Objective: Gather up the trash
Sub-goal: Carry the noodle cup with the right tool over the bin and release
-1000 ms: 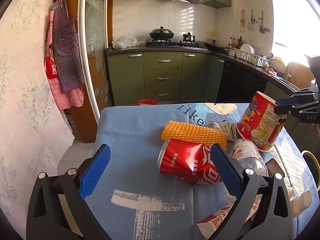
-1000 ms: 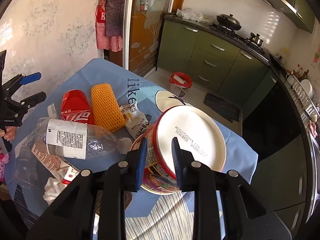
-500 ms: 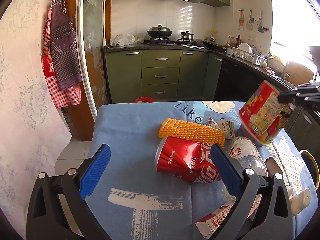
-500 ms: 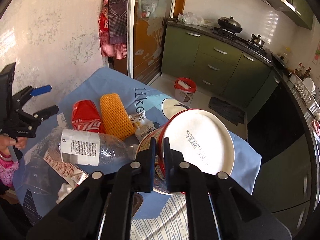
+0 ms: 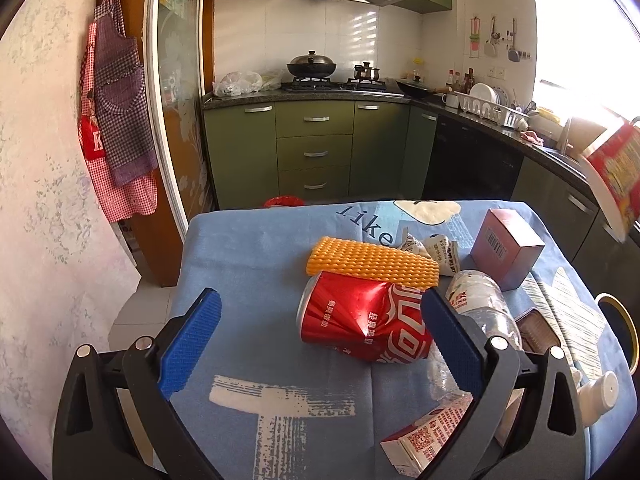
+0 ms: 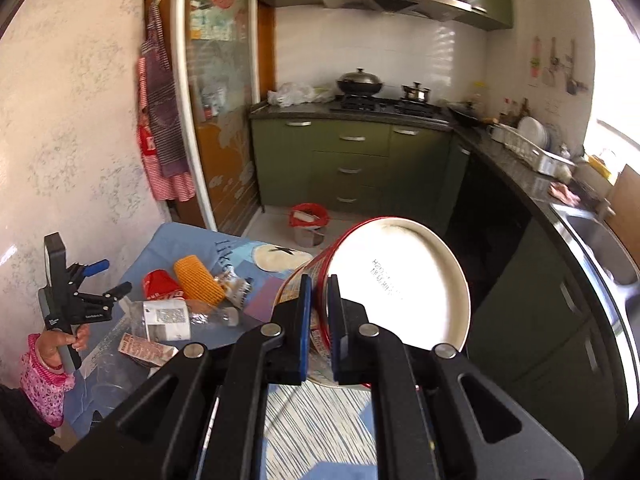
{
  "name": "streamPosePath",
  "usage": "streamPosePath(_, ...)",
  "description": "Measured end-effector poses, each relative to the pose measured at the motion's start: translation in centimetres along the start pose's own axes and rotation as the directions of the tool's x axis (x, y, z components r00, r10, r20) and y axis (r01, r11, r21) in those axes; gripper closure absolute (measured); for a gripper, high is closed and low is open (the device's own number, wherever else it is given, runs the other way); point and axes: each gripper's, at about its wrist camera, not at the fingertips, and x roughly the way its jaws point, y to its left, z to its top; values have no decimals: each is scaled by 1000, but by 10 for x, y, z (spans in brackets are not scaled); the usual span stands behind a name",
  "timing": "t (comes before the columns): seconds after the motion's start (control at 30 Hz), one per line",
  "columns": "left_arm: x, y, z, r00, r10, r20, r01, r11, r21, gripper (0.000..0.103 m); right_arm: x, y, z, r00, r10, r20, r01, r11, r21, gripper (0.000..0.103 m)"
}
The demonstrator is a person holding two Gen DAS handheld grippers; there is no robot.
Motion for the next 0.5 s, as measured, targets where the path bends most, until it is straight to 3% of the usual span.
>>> streamPosePath(0.1, -7, -4, 2, 1000, 2, 13, -2, 1000, 5, 5, -18, -57, -41, 1000, -27, -10, 29, 985, 171, 95)
streamPosePath(0.23, -20, -13, 5, 1000, 20, 23, -21, 1000, 22, 5, -25, -122, -102, 998, -46, -32, 54, 927, 371, 95)
streamPosePath(0.4, -38, -29, 8, 999, 24, 33, -26, 998, 58, 5, -12, -197, -180, 999, 36, -35, -7, 785, 619, 96)
streamPosePath(0.47, -47, -39, 9, 999, 29, 43, -32, 996, 80, 5, -2, -226, -208, 995, -6, -99, 73, 720, 690, 92)
streamPosePath(0.5, -51, -42, 9, 999, 28, 46, -32, 996, 86, 5, -1, -240, -221, 988, -69, -139, 148, 684, 715, 79)
